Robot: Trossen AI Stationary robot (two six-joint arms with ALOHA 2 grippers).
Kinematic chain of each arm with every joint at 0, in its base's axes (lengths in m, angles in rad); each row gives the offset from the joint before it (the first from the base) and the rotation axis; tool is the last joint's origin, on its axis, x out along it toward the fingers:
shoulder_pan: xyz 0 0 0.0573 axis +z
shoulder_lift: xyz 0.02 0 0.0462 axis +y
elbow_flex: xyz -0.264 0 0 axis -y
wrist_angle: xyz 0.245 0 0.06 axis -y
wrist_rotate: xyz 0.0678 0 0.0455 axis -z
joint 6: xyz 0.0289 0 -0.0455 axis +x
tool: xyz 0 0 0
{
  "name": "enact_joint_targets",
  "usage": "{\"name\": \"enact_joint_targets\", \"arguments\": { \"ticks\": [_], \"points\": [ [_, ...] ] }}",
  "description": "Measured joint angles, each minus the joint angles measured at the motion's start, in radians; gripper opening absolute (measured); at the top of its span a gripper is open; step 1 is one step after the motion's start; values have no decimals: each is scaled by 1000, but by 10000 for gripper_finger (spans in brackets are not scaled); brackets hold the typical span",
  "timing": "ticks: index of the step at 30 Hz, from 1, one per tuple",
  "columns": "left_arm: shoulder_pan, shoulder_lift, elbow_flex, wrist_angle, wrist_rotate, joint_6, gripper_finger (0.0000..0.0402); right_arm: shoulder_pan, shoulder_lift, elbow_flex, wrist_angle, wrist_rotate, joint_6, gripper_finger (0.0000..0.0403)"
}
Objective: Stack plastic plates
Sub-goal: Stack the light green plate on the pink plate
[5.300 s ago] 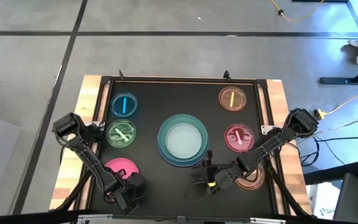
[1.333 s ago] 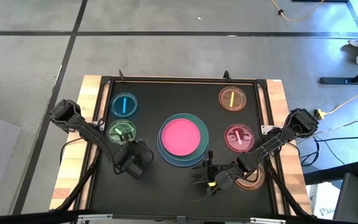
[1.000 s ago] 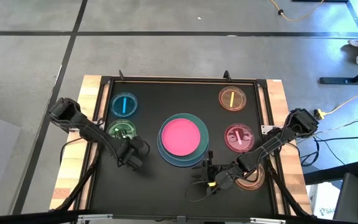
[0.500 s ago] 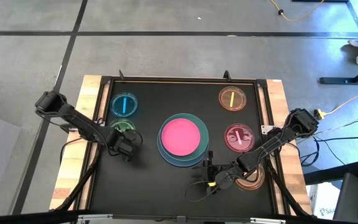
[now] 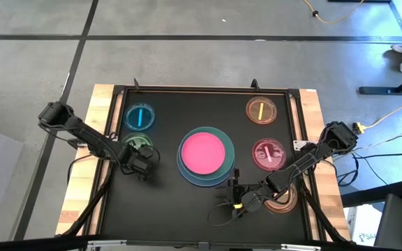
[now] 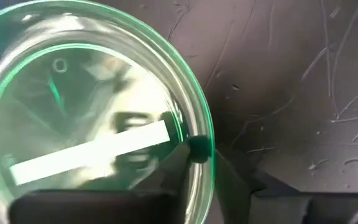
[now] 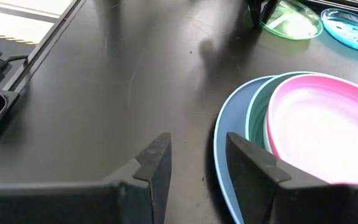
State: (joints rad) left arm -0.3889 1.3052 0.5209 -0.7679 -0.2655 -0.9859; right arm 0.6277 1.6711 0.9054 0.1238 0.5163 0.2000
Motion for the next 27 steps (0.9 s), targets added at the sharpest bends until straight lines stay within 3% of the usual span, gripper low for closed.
{"name": "enact_joint_targets", "arguments": {
  "ticks": [6,14,27],
  "points": [
    [0,1,0,3,-14,1,7,0,0,0,0,0,0,143],
    [1,5,30,-9,-22,30,8,0,0,0,0,0,-4,143],
    [0,3,297,9,-171,257,8,0,0,0,0,0,-4,143]
  ]
}}
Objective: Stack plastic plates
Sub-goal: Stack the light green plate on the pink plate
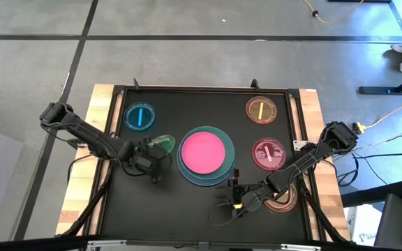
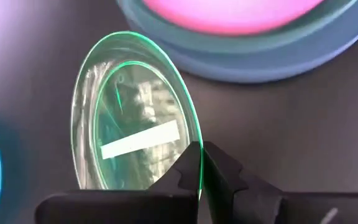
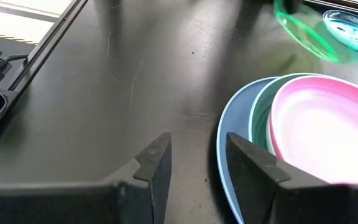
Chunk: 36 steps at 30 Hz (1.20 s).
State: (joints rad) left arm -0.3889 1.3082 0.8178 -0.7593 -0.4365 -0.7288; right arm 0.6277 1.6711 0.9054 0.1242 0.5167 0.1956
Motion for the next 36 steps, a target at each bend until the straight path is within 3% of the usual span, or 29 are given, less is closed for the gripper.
{"name": "enact_joint_targets", "arguments": {
  "ticks": [6,11,16,36],
  "points": [
    [0,0,59,184,-69,182,8,0,0,0,0,0,0,143],
    [0,6,59,438,-71,377,8,0,0,0,0,0,0,143],
    [5,33,61,588,-72,500,8,0,0,0,1,0,0,143],
    [115,317,61,776,-22,522,16,0,1,0,1,0,-18,143]
  ]
}}
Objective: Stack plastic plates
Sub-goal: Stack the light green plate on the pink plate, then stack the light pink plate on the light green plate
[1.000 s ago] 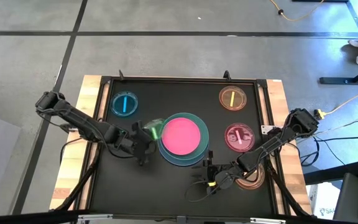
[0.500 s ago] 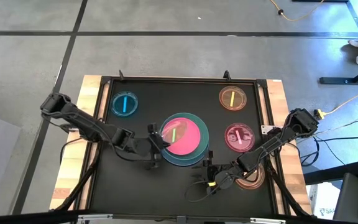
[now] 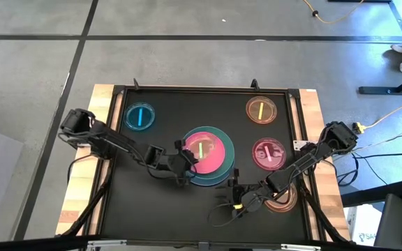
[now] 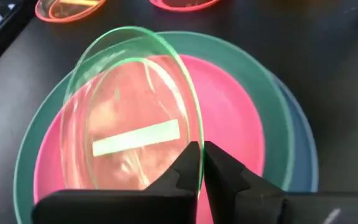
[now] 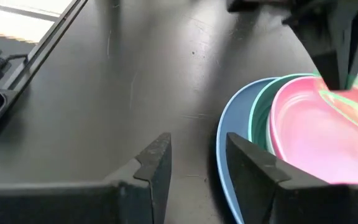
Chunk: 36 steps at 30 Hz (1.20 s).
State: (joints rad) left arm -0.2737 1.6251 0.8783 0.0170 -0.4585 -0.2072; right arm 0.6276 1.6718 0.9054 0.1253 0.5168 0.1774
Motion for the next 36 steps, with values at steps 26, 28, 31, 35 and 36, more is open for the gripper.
{"name": "enact_joint_targets", "arguments": {
  "ticks": [26,28,31,35,36],
  "points": [
    [-61,-111,0,25,128,175,120,34,-217,58,-546,8,286,143],
    [-71,-113,0,40,128,184,119,35,-234,57,-680,-7,389,143],
    [-85,-113,0,45,128,184,119,36,-236,54,-874,-24,559,143],
    [-90,-113,0,47,128,156,119,33,-233,-21,-970,-108,720,143],
    [-90,-113,0,53,128,134,119,33,-233,-51,-971,-126,744,143]
  ]
}}
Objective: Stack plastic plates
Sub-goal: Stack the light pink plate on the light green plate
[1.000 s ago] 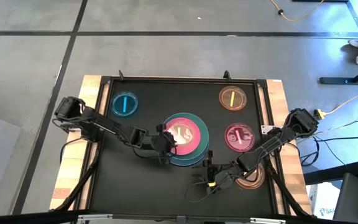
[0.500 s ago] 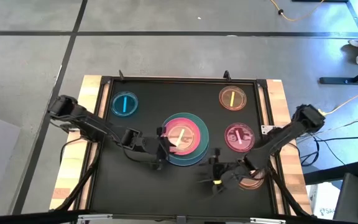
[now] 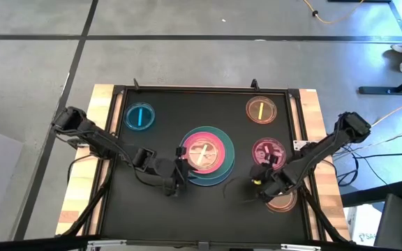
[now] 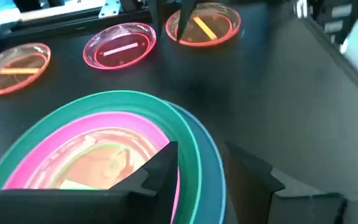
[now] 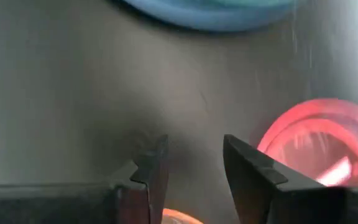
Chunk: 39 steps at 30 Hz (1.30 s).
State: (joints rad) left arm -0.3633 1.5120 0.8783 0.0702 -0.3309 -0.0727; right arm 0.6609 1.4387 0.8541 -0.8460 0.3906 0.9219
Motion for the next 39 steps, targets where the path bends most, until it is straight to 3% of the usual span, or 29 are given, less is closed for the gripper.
{"name": "enact_joint_targets", "arguments": {
  "ticks": [9,22,35,39],
  "points": [
    [5,0,0,57,-19,-49,119,-1,1,-226,101,-16,99,143],
    [5,0,0,99,-27,-56,119,-10,1,-254,110,106,97,140],
    [5,0,0,97,-27,-56,119,-9,4,-254,107,149,92,15],
    [5,0,0,97,-27,-56,119,-7,5,-271,123,151,64,3]
  ]
}}
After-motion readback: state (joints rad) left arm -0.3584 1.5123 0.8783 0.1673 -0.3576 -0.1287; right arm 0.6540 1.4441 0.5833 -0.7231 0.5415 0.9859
